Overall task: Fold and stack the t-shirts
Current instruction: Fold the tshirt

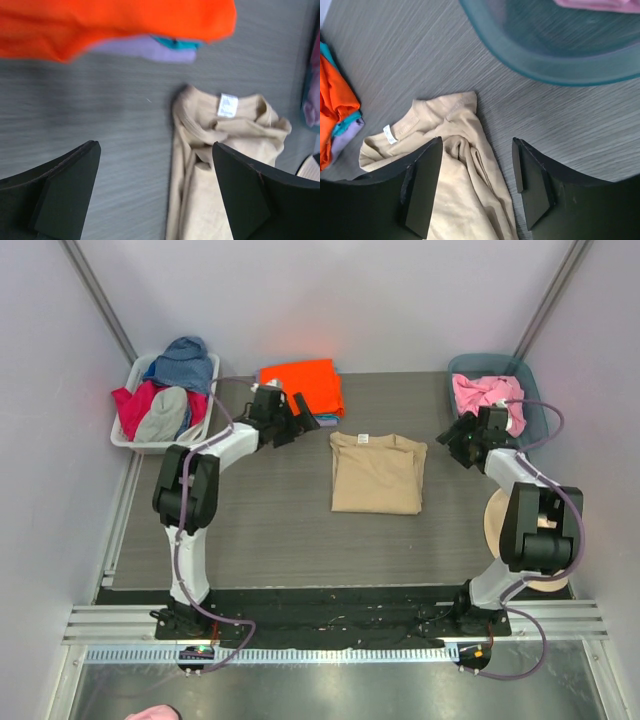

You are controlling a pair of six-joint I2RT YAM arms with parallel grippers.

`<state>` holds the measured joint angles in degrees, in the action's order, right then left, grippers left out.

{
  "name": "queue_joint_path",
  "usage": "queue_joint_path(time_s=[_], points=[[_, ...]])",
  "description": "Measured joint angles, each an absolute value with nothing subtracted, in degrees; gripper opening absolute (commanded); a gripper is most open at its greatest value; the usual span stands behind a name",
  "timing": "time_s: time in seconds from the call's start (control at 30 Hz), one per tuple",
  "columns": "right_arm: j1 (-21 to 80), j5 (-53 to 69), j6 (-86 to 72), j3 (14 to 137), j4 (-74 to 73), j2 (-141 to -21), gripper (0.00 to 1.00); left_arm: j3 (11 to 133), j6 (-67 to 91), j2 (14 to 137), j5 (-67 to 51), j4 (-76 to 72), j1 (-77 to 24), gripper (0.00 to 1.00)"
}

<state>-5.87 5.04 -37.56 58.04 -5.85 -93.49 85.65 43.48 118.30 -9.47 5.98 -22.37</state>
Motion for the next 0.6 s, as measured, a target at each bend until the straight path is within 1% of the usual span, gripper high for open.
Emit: queue_joint_path(time_s=[0.1, 0.2, 0.4, 0.6], points=[[-7.1, 6.5, -37.6, 58.0, -5.8, -92.2, 0.67, 85.5, 43.4, 117.4, -9.7, 6.0, -19.1, 1.00], [-6.3, 8.5, -37.3, 57.3, -5.9, -89.1, 0.67, 82.2, 43.4, 113.7, -10.4, 5.6, -19.5, 1.00], [-4.4, 12.1, -35.2, 52.2, -7.1, -81.3, 0.68, 68.2, 44.1, 101.6, -11.4, 2.9, -26.7, 1.00], [-3.8, 15.4, -33.2, 43.8, -8.8, -78.7, 0.68, 55.9, 46.2, 97.8, -11.3, 0.2, -32.8, 1.00]])
